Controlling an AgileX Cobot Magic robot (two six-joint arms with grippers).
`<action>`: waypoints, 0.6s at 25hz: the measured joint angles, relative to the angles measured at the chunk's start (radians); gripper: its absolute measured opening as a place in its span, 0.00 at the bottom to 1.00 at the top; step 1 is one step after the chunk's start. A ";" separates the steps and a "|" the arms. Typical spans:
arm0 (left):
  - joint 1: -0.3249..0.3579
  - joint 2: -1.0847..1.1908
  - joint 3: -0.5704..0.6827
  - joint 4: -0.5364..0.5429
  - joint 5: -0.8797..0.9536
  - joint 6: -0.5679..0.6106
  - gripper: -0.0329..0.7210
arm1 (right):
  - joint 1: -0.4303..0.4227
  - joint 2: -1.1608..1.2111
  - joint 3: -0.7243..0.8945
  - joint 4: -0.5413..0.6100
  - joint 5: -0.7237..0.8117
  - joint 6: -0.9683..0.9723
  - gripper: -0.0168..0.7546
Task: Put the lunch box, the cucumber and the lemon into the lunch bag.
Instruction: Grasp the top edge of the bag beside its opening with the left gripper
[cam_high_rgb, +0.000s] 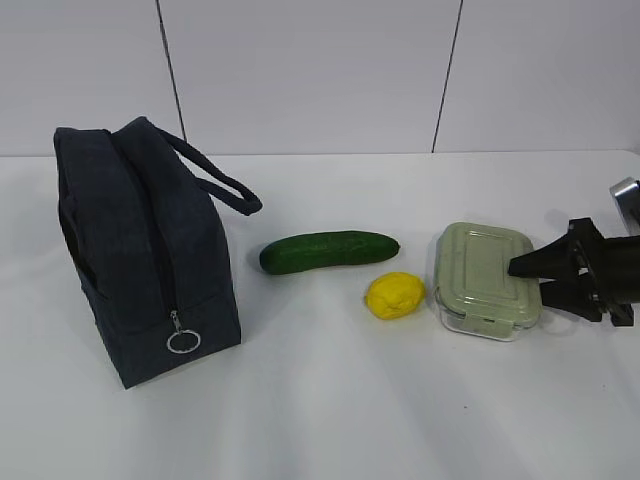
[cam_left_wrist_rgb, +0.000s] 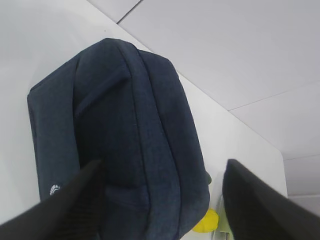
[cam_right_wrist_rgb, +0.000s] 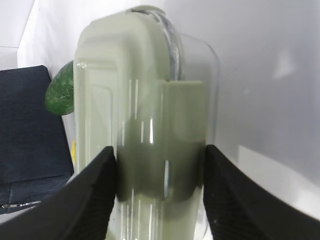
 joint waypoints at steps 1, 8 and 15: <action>0.000 0.000 0.000 0.000 0.000 0.000 0.75 | 0.000 0.000 0.000 0.000 0.000 0.000 0.55; 0.000 0.000 0.000 0.000 0.000 0.000 0.75 | 0.000 0.000 0.000 0.000 0.000 0.000 0.55; 0.000 0.000 0.000 0.000 0.000 0.000 0.75 | 0.000 0.000 0.000 0.000 0.000 0.000 0.55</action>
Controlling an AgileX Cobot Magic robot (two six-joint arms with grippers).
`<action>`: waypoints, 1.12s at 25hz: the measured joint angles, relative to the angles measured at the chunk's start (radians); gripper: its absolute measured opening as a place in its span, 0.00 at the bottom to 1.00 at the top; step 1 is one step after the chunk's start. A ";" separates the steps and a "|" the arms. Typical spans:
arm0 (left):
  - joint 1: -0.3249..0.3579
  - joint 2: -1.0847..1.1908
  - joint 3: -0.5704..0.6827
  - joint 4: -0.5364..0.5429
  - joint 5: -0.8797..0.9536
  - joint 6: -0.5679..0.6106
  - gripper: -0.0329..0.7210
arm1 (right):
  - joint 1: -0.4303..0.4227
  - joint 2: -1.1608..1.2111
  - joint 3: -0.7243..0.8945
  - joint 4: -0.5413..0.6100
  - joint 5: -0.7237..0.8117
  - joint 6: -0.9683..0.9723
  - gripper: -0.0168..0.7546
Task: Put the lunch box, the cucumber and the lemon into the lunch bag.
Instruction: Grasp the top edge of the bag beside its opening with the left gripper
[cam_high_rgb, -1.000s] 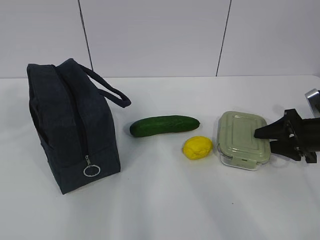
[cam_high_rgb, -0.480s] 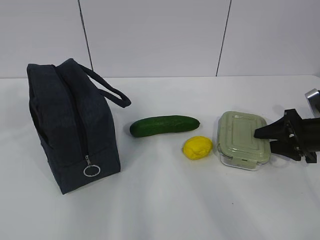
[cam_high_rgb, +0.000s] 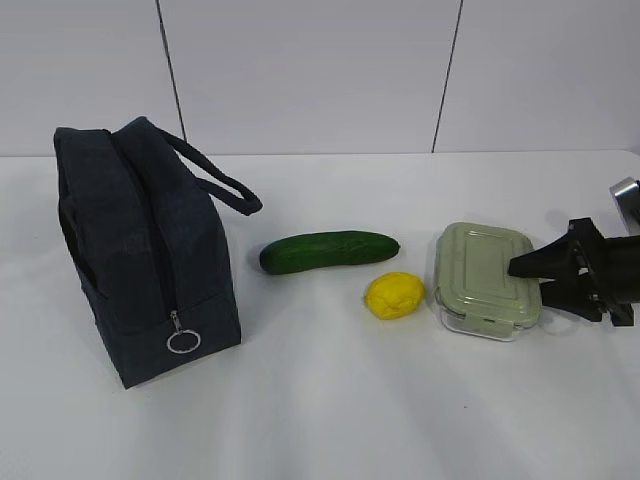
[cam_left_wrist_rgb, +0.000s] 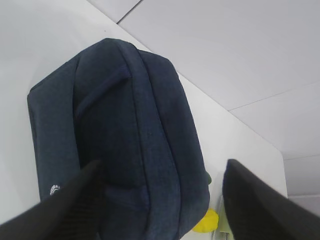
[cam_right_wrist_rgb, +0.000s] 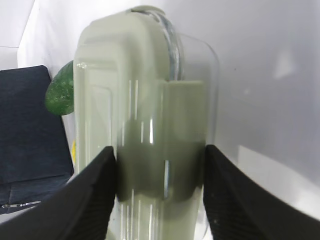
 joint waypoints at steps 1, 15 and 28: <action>0.000 0.000 0.000 0.000 0.000 0.000 0.75 | 0.000 0.000 0.000 0.000 0.000 0.000 0.55; 0.000 0.000 0.000 0.000 0.000 0.000 0.75 | 0.000 0.000 0.000 0.000 0.000 0.000 0.55; 0.000 0.000 0.000 0.000 0.000 0.000 0.75 | 0.000 0.000 0.000 0.008 0.014 -0.029 0.55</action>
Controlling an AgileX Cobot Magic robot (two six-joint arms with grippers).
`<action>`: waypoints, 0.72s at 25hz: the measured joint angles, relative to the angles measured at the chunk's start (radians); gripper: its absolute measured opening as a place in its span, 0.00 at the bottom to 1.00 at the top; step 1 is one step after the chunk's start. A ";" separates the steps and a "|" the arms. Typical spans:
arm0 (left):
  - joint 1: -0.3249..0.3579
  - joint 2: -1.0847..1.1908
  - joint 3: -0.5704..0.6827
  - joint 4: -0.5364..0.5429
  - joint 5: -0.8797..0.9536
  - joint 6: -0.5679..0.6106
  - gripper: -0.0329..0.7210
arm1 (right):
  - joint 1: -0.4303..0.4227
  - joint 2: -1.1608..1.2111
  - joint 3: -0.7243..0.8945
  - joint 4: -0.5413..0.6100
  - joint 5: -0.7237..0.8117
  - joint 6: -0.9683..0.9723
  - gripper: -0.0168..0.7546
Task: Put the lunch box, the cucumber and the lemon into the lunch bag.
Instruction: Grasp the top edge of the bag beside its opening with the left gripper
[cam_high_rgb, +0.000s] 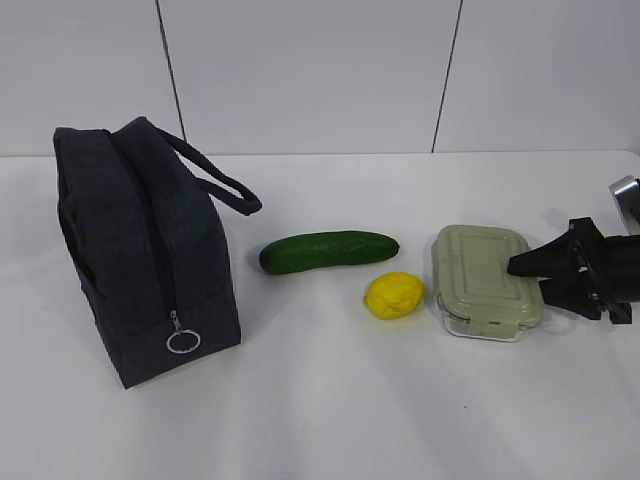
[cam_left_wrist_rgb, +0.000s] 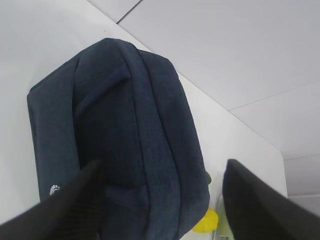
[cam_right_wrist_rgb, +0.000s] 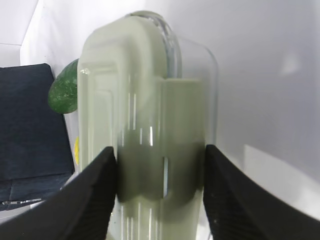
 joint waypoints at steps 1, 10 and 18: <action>0.000 0.000 0.000 0.000 0.000 0.000 0.75 | 0.000 0.000 0.000 0.000 0.002 0.000 0.55; 0.000 0.000 0.000 0.000 0.000 0.000 0.75 | 0.000 0.000 0.000 0.000 0.012 -0.002 0.55; 0.000 0.000 0.000 0.000 0.000 0.000 0.75 | 0.000 0.000 0.000 0.000 0.014 -0.006 0.52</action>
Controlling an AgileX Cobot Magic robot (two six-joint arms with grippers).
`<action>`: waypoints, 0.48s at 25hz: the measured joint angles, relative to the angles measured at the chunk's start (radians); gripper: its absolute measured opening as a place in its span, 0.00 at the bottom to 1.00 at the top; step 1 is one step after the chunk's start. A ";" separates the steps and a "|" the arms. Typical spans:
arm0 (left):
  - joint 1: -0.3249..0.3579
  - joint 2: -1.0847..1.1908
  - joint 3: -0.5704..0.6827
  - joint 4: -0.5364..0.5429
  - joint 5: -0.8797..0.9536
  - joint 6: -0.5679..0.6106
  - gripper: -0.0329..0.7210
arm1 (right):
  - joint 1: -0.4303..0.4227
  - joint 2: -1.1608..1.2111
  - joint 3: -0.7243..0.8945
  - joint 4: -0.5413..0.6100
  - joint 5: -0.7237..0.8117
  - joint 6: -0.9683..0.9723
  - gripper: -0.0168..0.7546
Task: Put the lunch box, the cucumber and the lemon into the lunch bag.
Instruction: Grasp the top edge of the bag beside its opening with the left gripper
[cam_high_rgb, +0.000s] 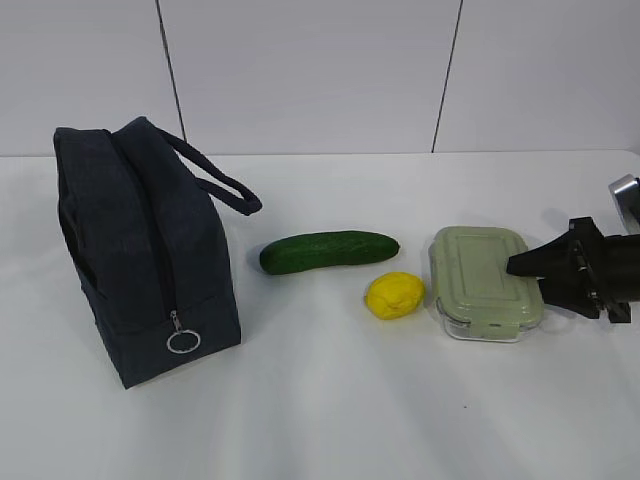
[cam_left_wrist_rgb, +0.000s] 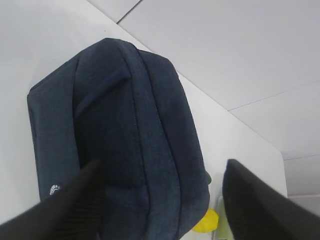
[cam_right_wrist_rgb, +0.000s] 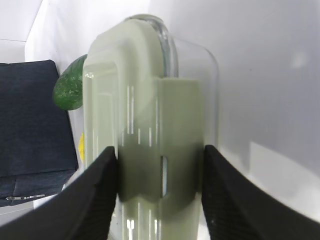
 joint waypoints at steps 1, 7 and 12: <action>0.000 0.000 0.000 0.000 0.000 0.000 0.75 | 0.000 0.000 0.000 0.000 0.000 -0.002 0.52; 0.000 0.000 0.000 0.000 0.000 0.000 0.75 | 0.000 0.000 0.000 -0.002 0.002 -0.006 0.52; 0.000 0.000 0.000 0.000 0.000 0.000 0.75 | 0.000 0.002 0.000 -0.002 0.008 -0.006 0.52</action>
